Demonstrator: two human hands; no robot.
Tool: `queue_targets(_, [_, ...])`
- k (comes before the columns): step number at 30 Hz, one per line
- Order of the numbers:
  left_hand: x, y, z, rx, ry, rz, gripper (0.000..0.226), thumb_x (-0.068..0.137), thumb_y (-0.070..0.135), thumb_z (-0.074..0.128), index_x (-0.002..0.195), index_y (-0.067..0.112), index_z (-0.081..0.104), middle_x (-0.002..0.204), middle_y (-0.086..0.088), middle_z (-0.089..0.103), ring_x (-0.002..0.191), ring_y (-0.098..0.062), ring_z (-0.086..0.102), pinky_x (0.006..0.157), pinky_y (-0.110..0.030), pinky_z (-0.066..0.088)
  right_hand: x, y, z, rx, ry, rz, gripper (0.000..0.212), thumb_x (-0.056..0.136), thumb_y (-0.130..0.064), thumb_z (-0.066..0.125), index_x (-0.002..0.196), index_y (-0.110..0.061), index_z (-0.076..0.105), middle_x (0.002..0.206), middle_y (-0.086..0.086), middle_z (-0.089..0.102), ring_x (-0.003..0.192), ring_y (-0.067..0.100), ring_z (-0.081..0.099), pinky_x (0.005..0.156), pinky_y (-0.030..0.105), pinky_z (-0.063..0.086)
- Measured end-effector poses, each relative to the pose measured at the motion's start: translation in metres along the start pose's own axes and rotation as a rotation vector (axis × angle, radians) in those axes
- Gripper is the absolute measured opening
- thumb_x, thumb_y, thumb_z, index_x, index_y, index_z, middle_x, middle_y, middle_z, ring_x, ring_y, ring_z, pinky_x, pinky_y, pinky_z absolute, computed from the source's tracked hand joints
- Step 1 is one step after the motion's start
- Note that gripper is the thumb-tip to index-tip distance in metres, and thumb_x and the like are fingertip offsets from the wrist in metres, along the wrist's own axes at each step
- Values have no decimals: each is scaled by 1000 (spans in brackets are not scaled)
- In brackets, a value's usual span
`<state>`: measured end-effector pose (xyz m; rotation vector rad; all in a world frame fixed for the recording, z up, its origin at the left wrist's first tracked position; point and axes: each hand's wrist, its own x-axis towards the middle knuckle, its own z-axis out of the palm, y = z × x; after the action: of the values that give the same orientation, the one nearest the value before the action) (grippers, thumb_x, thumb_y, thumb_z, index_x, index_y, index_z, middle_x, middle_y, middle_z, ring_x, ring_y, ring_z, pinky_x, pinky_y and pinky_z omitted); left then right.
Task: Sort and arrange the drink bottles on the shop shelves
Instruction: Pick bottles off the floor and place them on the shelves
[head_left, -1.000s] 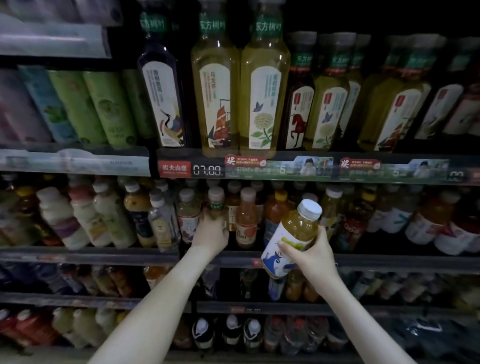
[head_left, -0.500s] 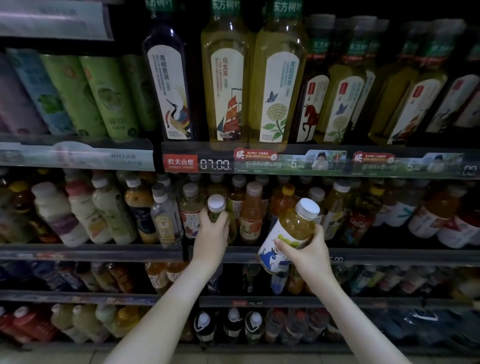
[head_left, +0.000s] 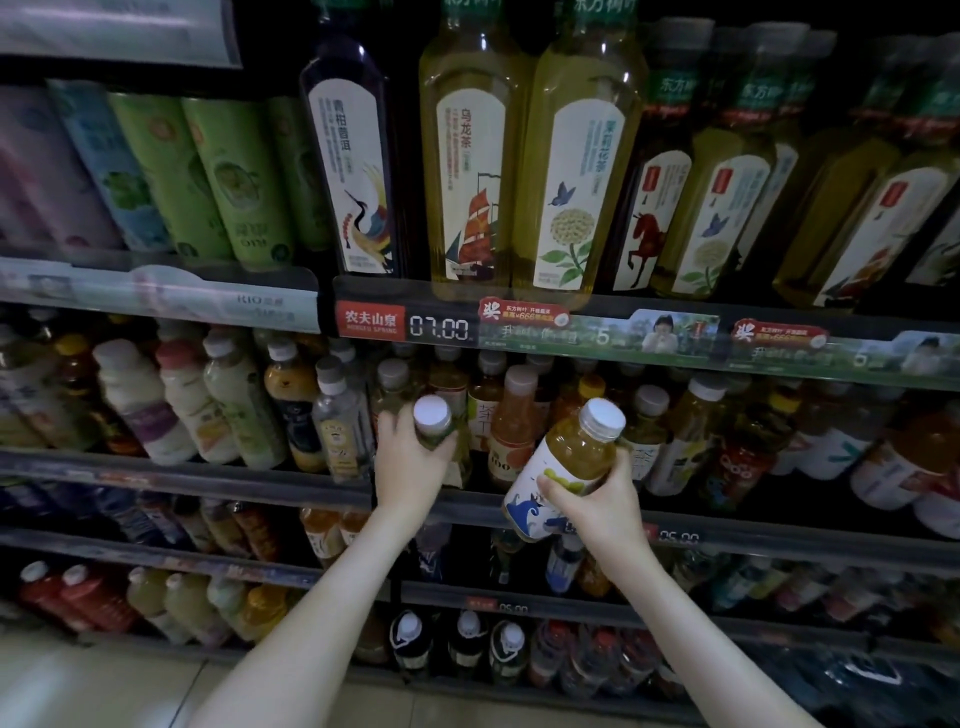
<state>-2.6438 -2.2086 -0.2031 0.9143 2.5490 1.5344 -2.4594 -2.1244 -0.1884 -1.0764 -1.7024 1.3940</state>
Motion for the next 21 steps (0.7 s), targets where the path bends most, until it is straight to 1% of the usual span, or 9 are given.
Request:
queue_targets(3, [-5, -4, -14, -78, 46, -47, 50, 81, 25, 75, 125, 13, 55, 113, 0, 42, 102, -12, 45, 83, -16, 31, 6, 3, 12, 10, -18, -2, 64, 71, -12, 84, 117, -22, 41, 104, -14, 57, 95, 2, 58, 79, 24, 48])
queue_targets(4, [-9, -5, -21, -114, 71, -46, 48, 80, 24, 77, 122, 15, 55, 113, 1, 44, 102, -11, 45, 83, -17, 33, 8, 4, 17, 18, -18, -1, 65, 71, -12, 84, 118, -21, 41, 105, -14, 57, 96, 4, 58, 81, 26, 48])
queue_targets(7, [-21, -4, -48, -267, 117, -85, 45, 79, 25, 78, 117, 22, 55, 110, 6, 59, 103, -10, 55, 86, -24, 44, 11, 6, 36, 47, -11, 2, 68, 70, -11, 84, 120, -20, 38, 106, -12, 56, 96, 3, 57, 83, 25, 47])
queue_targets(10, [-22, 1, -84, -330, 145, -114, 44, 78, 24, 79, 116, 26, 56, 104, 14, 63, 93, 2, 58, 81, -13, 44, 17, 4, 63, 87, -6, 7, 71, 71, -13, 84, 122, -15, 36, 112, -3, 55, 101, 12, 57, 89, 30, 47])
queue_targets(13, [-20, 2, -116, -337, 152, -114, 38, 76, 20, 81, 105, 29, 59, 98, 18, 65, 84, 14, 58, 70, -2, 43, 23, -2, 92, 128, -27, 26, 70, 74, -12, 82, 123, -13, 32, 107, -5, 51, 98, 12, 54, 85, 25, 41])
queue_targets(16, [-21, -2, -135, -287, 149, -130, 37, 74, 20, 83, 97, 37, 60, 95, 21, 65, 83, 18, 58, 67, -1, 43, 33, -2, 124, 112, -8, 56, 66, 75, -12, 82, 118, -16, 31, 107, -3, 51, 99, 13, 53, 85, 24, 39])
queue_targets(18, [-24, -7, -144, -252, 171, -162, 40, 73, 22, 83, 99, 39, 59, 96, 26, 63, 83, 22, 55, 66, 1, 41, 39, 2, 144, 111, 20, 78, 63, 75, -14, 82, 116, -16, 33, 113, 0, 52, 105, 15, 54, 90, 24, 38])
queue_targets(19, [-25, -10, -148, -234, 185, -175, 41, 72, 22, 84, 100, 40, 58, 96, 27, 62, 83, 23, 55, 67, 1, 42, 43, 6, 152, 103, 55, 63, 64, 75, -16, 82, 119, -12, 35, 119, 3, 54, 111, 18, 54, 93, 25, 38])
queue_targets(21, [-25, -16, -156, -201, 208, -199, 42, 71, 25, 85, 96, 45, 57, 95, 27, 63, 88, 17, 58, 75, -8, 47, 49, 12, 166, 63, 105, 38, 72, 79, -18, 78, 134, -3, 34, 134, 14, 51, 126, 26, 50, 102, 25, 35])
